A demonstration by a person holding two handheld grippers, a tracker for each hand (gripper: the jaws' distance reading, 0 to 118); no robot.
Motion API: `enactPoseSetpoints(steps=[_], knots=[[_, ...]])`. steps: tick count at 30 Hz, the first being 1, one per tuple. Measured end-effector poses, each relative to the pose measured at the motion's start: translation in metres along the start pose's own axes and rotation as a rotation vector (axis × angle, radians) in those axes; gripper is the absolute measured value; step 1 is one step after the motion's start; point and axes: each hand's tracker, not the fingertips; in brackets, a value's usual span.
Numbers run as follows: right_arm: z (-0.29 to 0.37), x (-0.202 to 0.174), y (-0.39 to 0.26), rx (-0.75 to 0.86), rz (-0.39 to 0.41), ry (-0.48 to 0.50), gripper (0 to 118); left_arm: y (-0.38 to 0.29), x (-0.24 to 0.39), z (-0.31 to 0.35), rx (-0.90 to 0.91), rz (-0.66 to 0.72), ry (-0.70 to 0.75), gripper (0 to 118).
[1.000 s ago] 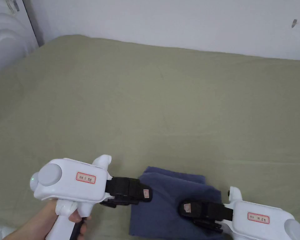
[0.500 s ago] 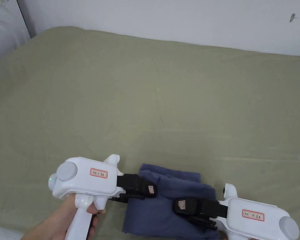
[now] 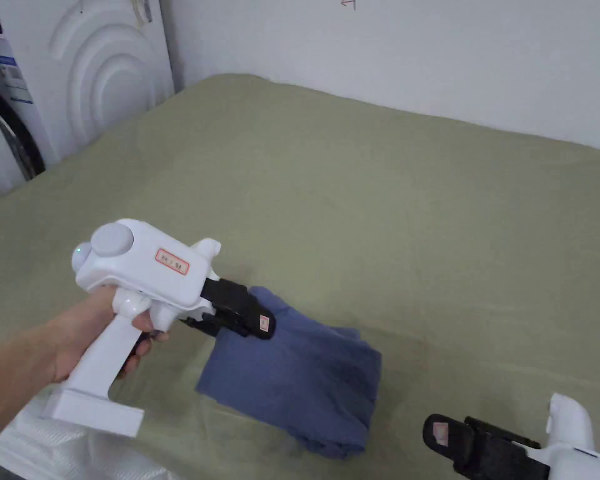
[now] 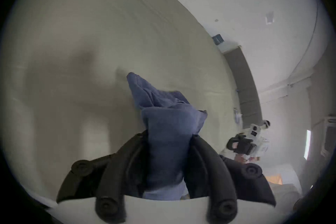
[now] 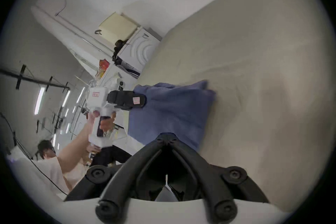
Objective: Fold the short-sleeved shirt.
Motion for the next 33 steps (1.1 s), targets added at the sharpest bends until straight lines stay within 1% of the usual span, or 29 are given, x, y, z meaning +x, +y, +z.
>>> enactPoseSetpoints(steps=[2, 4, 6, 9, 14, 18, 19, 20, 21, 22, 23, 24, 25, 26, 27, 28, 30, 31, 32, 33], knots=[[-0.018, -0.008, 0.004, 0.002, 0.022, -0.012, 0, 0.017, -0.026, 0.03, -0.008, 0.012, 0.032, 33], [-0.04, -0.012, 0.011, -0.01, 0.033, 0.007, 0, 0.032, -0.055, 0.059, -0.003, 0.026, 0.093, 33], [-0.066, -0.018, 0.015, -0.017, 0.034, 0.014, 0, 0.049, -0.079, 0.078, 0.011, 0.031, 0.171, 33], [-0.106, -0.023, 0.02, -0.049, 0.02, 0.057, 0, 0.067, -0.111, 0.095, 0.02, 0.049, 0.208, 33], [-0.149, -0.041, 0.018, -0.113, 0.061, 0.096, 0, 0.086, -0.129, 0.098, 0.004, 0.059, 0.265, 33], [-0.153, -0.048, 0.016, -0.122, 0.064, 0.115, 0, 0.081, -0.125, 0.098, 0.005, 0.035, 0.273, 33], [-0.148, -0.049, 0.016, -0.112, 0.065, 0.117, 0, 0.08, -0.12, 0.099, 0.017, 0.015, 0.301, 39], [-0.142, -0.053, 0.017, -0.095, 0.073, 0.108, 0, 0.073, -0.117, 0.105, 0.048, 0.004, 0.34, 73], [-0.134, -0.057, 0.018, -0.052, 0.099, 0.067, 0, 0.069, -0.113, 0.108, 0.074, 0.005, 0.346, 103], [-0.123, -0.063, 0.019, -0.007, 0.139, 0.009, 0, 0.064, -0.107, 0.111, 0.095, 0.014, 0.33, 118], [-0.109, -0.069, 0.02, 0.026, 0.189, -0.05, 0, 0.061, -0.098, 0.119, 0.164, 0.026, 0.292, 118], [-0.093, -0.075, 0.02, 0.085, 0.233, -0.131, 0, 0.05, -0.095, 0.131, 0.186, 0.03, 0.305, 117], [-0.079, -0.081, 0.02, 0.126, 0.278, -0.185, 0, 0.044, -0.086, 0.137, 0.212, 0.03, 0.327, 117], [-0.061, -0.084, 0.021, 0.172, 0.289, -0.193, 0, 0.037, -0.075, 0.144, 0.237, 0.028, 0.317, 115], [-0.041, -0.088, 0.022, 0.219, 0.285, -0.222, 0, 0.029, -0.061, 0.15, 0.29, 0.015, 0.307, 110], [-0.023, -0.091, 0.023, 0.26, 0.294, -0.25, 0, 0.027, -0.043, 0.155, 0.327, 0.002, 0.285, 97], [0.011, -0.097, 0.026, 0.331, 0.337, -0.335, 0, 0.01, -0.001, 0.157, 0.431, -0.052, 0.266, 6], [0.024, -0.099, 0.029, 0.362, 0.36, -0.36, 0, 0.003, 0.019, 0.154, 0.457, -0.077, 0.308, 1], [0.038, -0.102, 0.032, 0.382, 0.375, -0.389, 0, -0.004, 0.043, 0.147, 0.491, -0.11, 0.306, 1], [0.052, -0.104, 0.035, 0.394, 0.384, -0.413, 0, -0.012, 0.067, 0.14, 0.508, -0.137, 0.27, 1]])
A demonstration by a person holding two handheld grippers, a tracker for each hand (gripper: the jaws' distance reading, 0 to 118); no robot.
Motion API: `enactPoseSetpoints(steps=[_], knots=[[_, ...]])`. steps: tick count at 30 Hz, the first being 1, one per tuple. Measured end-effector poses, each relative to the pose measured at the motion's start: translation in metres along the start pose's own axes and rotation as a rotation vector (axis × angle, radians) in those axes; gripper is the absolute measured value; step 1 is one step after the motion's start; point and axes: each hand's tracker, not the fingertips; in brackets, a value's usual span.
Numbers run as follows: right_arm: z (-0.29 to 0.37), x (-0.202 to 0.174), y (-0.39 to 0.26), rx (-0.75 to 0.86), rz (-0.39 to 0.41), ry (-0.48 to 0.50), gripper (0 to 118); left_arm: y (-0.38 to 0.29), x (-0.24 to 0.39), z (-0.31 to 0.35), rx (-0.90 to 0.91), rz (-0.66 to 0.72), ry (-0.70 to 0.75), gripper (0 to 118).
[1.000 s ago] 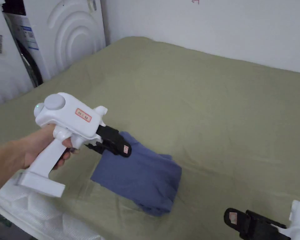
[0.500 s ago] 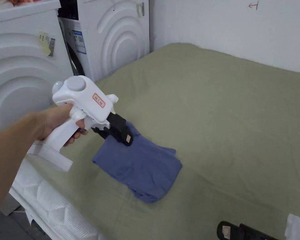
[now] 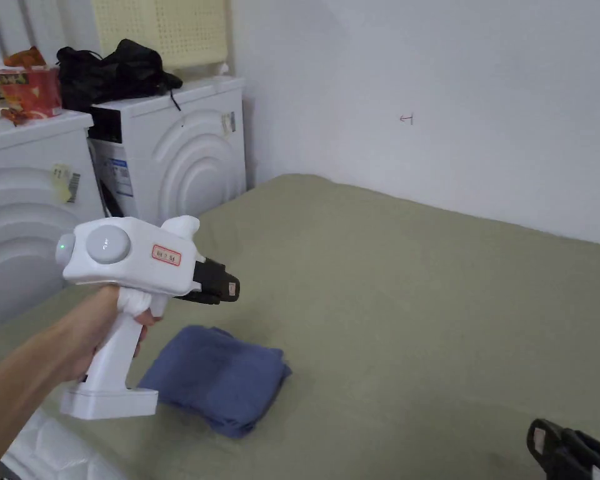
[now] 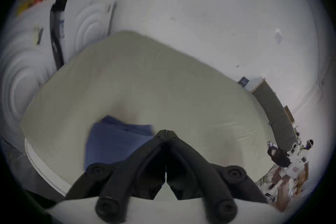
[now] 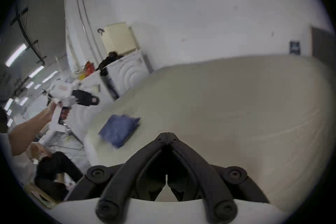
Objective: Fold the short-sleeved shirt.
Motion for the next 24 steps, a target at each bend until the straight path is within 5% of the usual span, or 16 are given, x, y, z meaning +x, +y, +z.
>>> enactPoseSetpoints(steps=[11, 18, 24], knots=[[0.1, 0.021, 0.041, 0.218, 0.171, -0.314, 0, -0.108, 0.286, 0.012, 0.402, -0.297, -0.01, 1], [0.14, 0.03, 0.049, 0.339, 0.247, -0.475, 0, -0.141, 0.352, 0.022, 0.55, -0.377, 0.082, 1], [0.159, 0.039, 0.059, 0.373, 0.21, -0.471, 0, -0.143, 0.364, 0.032, 0.606, -0.438, 0.104, 1]])
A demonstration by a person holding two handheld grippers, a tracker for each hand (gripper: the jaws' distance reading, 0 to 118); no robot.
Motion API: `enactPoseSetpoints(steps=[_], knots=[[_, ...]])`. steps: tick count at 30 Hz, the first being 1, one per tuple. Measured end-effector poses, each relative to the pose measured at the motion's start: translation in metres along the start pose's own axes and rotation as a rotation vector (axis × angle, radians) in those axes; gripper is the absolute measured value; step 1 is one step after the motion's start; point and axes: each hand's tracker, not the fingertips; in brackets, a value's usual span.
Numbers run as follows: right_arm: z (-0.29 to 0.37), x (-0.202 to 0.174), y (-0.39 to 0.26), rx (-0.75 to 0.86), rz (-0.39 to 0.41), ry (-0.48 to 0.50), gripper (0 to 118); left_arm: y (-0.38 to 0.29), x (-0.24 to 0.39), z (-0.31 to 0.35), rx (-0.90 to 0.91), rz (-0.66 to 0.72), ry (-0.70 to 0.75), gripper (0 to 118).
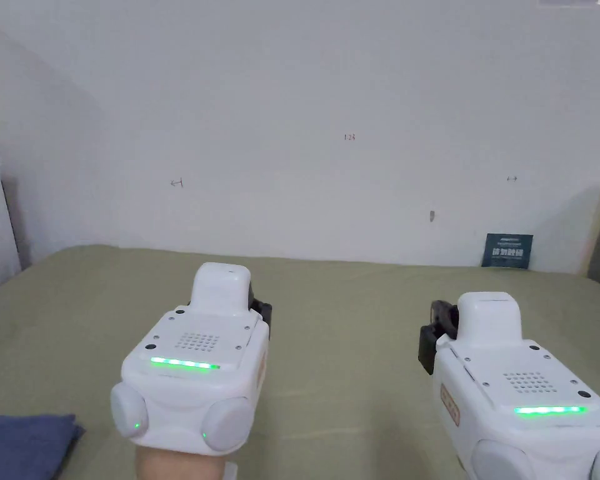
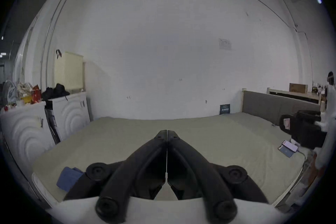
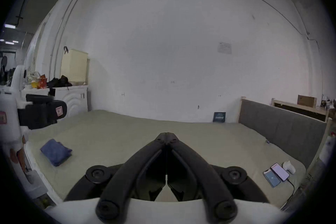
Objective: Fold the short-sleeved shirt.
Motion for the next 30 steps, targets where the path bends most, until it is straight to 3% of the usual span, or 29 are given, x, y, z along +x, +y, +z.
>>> enactPoseSetpoints(steps=[7, 9, 10, 11, 12, 13, 14, 16, 24, 30], knots=[[0.001, -0.002, 0.001, 0.003, 0.011, 0.007, 0, 0.007, -0.007, 0.002, 0.0, 0.034, 0.007, 2], [0.0, -0.002, 0.003, 0.006, 0.012, 0.008, 10, 0.008, -0.007, 0.0, -0.006, 0.039, 0.015, 4], [-0.001, -0.001, 0.003, 0.004, 0.012, 0.012, 23, 0.008, -0.008, 0.0, -0.006, 0.04, 0.015, 8], [-0.002, 0.0, 0.005, -0.002, 0.013, 0.018, 54, 0.008, -0.009, 0.001, -0.009, 0.035, 0.019, 23], [-0.003, 0.0, 0.006, -0.007, 0.009, 0.02, 83, 0.008, -0.008, 0.0, -0.014, 0.026, 0.031, 48], [-0.005, 0.001, 0.007, -0.011, 0.005, 0.02, 108, 0.008, -0.007, -0.002, -0.017, 0.02, 0.035, 83], [-0.007, 0.001, 0.008, -0.021, -0.001, 0.019, 118, 0.009, -0.006, -0.005, -0.03, 0.019, 0.036, 118], [-0.005, 0.0, 0.009, 0.046, -0.017, 0.019, 118, 0.006, -0.009, -0.004, -0.049, 0.033, 0.031, 118], [-0.011, -0.008, 0.015, -0.018, 0.035, -0.025, 118, 0.015, -0.004, 0.001, -0.031, 0.018, 0.049, 118], [-0.013, -0.004, 0.016, -0.071, 0.009, -0.008, 118, 0.027, -0.002, -0.002, -0.117, 0.062, -0.007, 118]])
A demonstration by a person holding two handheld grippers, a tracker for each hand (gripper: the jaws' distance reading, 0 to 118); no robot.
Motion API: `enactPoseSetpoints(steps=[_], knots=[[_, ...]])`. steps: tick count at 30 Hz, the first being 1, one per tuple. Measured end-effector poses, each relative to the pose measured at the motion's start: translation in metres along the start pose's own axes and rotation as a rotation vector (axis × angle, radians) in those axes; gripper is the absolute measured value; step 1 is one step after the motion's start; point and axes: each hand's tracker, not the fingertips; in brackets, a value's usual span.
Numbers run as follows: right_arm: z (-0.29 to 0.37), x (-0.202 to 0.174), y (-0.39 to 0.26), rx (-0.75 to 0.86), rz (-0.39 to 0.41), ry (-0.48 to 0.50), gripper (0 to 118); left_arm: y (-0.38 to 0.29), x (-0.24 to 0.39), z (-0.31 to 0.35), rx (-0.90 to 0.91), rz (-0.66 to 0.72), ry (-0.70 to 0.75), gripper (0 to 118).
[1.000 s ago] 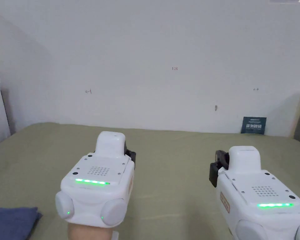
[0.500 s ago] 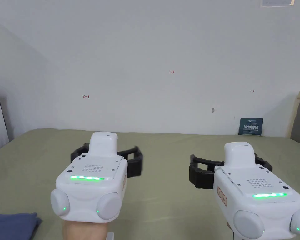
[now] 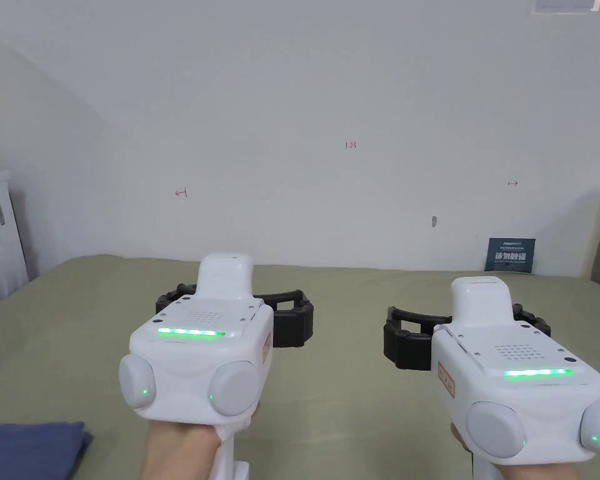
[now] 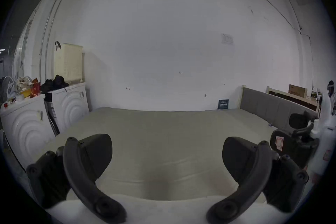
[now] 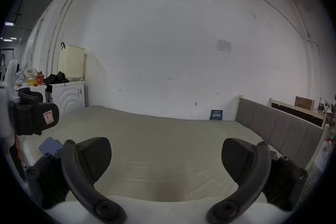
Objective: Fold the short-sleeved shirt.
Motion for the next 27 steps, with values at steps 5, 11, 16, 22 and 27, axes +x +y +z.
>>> enactPoseSetpoints(steps=[5, 11, 16, 22, 27], knots=[[-0.002, 0.001, 0.002, -0.029, 0.006, -0.067, 118, 0.001, 0.003, 0.007, -0.001, 0.01, 0.039, 118], [0.0, 0.01, 0.005, -0.032, -0.024, -0.041, 118, 0.004, 0.003, 0.008, -0.024, -0.007, -0.021, 118], [-0.001, 0.009, 0.002, -0.043, 0.0, -0.06, 118, 0.006, -0.002, 0.007, -0.048, 0.022, -0.043, 118], [-0.001, 0.009, 0.002, -0.058, -0.031, -0.037, 118, 0.009, -0.011, 0.006, -0.09, 0.088, -0.064, 118], [-0.001, 0.004, 0.005, -0.049, 0.001, -0.064, 118, 0.004, -0.008, 0.008, -0.062, 0.021, -0.018, 118]])
